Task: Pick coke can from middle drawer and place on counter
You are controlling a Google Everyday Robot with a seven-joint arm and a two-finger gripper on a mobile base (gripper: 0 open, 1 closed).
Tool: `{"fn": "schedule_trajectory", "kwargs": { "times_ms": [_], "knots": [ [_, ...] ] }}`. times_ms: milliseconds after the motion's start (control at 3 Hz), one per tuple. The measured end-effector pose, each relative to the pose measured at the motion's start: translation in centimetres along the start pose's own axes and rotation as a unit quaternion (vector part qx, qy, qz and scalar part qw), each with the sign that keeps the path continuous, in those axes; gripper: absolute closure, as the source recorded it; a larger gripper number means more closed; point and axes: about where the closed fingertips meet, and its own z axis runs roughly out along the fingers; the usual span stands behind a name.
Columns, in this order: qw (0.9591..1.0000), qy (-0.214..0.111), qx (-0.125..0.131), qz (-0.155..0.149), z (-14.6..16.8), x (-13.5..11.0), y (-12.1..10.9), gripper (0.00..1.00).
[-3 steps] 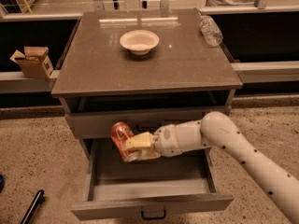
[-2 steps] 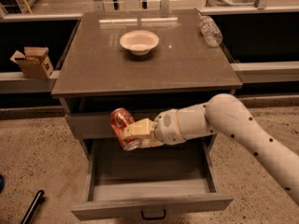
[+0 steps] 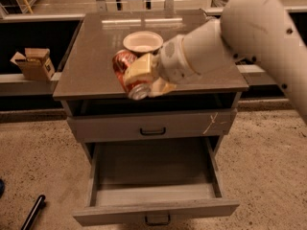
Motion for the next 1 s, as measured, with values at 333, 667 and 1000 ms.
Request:
{"fn": "schedule_trajectory", "kwargs": {
  "times_ms": [333, 667, 1000],
  "knots": [
    [0.9941, 0.075, -0.047, 0.062, -5.3, 7.7, 1.6, 1.0],
    [0.9833, 0.129, -0.064, 0.111, -8.0, 11.8, 4.1, 1.0],
    [0.9684, 0.17, -0.085, 0.161, -10.1, 14.0, 7.7, 1.0]
  ]
}}
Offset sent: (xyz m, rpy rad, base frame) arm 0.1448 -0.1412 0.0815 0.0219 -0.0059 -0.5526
